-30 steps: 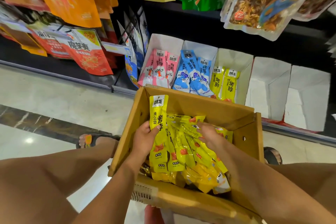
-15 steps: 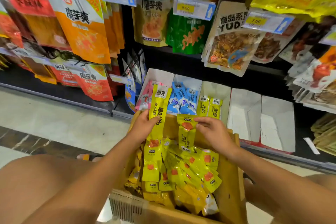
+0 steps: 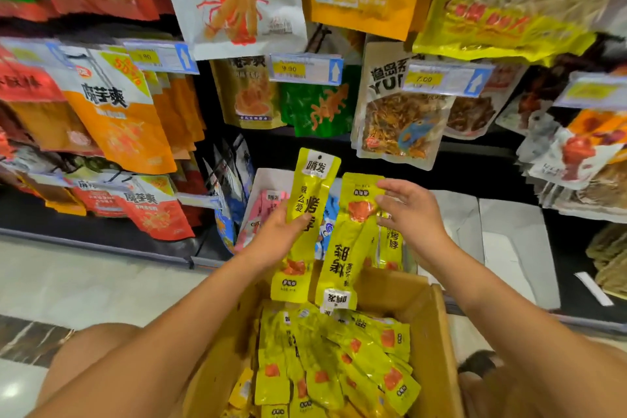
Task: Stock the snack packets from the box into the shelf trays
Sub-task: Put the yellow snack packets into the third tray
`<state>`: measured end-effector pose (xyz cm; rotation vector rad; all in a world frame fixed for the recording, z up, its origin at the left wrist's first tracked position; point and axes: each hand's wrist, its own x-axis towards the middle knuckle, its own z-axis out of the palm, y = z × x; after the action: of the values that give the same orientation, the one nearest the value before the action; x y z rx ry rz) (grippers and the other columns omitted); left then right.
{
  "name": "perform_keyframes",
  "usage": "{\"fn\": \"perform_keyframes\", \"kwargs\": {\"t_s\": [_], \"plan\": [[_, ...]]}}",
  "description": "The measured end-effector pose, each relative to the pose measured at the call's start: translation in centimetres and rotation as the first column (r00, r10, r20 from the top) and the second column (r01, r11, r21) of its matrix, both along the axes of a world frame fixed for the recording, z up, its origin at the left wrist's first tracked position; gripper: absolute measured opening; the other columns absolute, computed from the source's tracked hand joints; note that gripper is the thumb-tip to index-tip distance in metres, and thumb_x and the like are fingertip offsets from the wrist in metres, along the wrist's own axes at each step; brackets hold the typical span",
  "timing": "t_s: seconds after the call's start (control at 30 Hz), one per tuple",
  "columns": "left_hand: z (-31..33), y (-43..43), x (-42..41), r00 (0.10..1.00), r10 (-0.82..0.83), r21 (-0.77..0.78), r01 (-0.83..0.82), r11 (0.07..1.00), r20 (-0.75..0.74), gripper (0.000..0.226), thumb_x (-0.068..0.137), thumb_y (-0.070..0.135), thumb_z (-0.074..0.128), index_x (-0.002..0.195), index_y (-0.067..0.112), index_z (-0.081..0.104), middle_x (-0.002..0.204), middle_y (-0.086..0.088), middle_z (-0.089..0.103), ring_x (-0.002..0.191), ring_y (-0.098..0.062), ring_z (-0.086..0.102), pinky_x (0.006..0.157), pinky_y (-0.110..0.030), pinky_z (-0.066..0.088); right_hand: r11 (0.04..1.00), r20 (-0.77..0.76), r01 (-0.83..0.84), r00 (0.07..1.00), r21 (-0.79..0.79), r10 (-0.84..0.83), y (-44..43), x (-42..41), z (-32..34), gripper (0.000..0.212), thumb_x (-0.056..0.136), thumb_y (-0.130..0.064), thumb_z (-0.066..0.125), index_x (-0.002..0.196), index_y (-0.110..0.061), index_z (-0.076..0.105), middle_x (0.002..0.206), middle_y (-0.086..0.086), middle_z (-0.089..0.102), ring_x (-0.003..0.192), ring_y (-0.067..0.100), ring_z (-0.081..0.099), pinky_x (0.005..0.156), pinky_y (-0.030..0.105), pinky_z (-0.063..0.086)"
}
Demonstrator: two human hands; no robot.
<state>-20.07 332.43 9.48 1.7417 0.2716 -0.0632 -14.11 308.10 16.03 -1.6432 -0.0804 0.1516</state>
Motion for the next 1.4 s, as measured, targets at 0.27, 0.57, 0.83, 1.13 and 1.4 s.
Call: {"fn": "perform_keyframes", "kwargs": {"t_s": [0.27,0.57,0.83,1.13,1.4], "plan": [[-0.2,-2.4,2.2,0.997,-0.038,-0.105,0.031,0.994,-0.065,0.1,0.074,0.088,0.061,0.157,0.036,0.036,0.16,0.01,0.039,0.146,-0.021,0.04,0.122,-0.056,0.031,0.997,-0.066,-0.075,0.995,-0.02,0.073,1.1,3.3,-2.9,0.023,0.094,-0.011,0.068,0.111,-0.026,0.072,0.119,0.002,0.066,0.106,0.015,0.067,0.068,0.022,0.058],[-0.8,-2.4,3.6,0.993,-0.006,-0.294,-0.029,0.955,-0.118,0.036,0.089,0.02,0.078,0.122,0.021,0.067,0.113,-0.004,0.078,0.105,-0.024,0.075,0.1,-0.051,0.056,0.993,-0.111,-0.044,0.992,0.11,0.057,2.3,4.5,-4.3,0.016,0.089,-0.013,0.075,0.104,-0.013,0.069,0.107,0.009,0.072,0.1,0.02,0.071,0.08,0.031,0.06],[-0.7,-0.5,4.9,0.968,0.214,-0.467,-0.251,0.847,-0.133,0.02,0.087,0.017,0.077,0.097,0.034,0.08,0.114,-0.007,0.077,0.111,-0.034,0.071,0.102,-0.058,0.052,0.783,-0.427,-0.579,0.782,-0.227,0.455,1.9,2.6,-7.2,0.064,0.07,-0.05,0.086,0.122,-0.019,0.066,0.122,-0.004,0.07,0.116,0.01,0.064,0.102,0.031,0.052],[-0.5,-0.2,4.3,0.935,0.309,-0.352,-0.352,0.868,-0.174,0.023,0.099,0.019,0.066,0.114,0.034,0.074,0.104,-0.001,0.079,0.095,-0.026,0.074,0.087,-0.046,0.059,0.852,-0.334,-0.483,0.852,-0.202,0.403,1.6,2.3,-8.6,0.03,0.095,-0.041,0.066,0.115,-0.019,0.068,0.116,-0.009,0.073,0.112,0.004,0.064,0.097,0.02,0.049],[-0.2,1.3,3.3,0.955,0.28,-0.154,-0.292,0.944,-0.097,0.026,0.101,0.015,0.063,0.123,0.026,0.07,0.113,0.006,0.077,0.106,-0.019,0.073,0.101,-0.051,0.055,0.854,-0.358,-0.443,0.871,-0.275,0.337,-0.2,3.5,-9.2,0.052,0.089,-0.045,0.072,0.136,-0.029,0.056,0.137,-0.011,0.061,0.128,0.014,0.055,0.106,0.041,0.045]]}}
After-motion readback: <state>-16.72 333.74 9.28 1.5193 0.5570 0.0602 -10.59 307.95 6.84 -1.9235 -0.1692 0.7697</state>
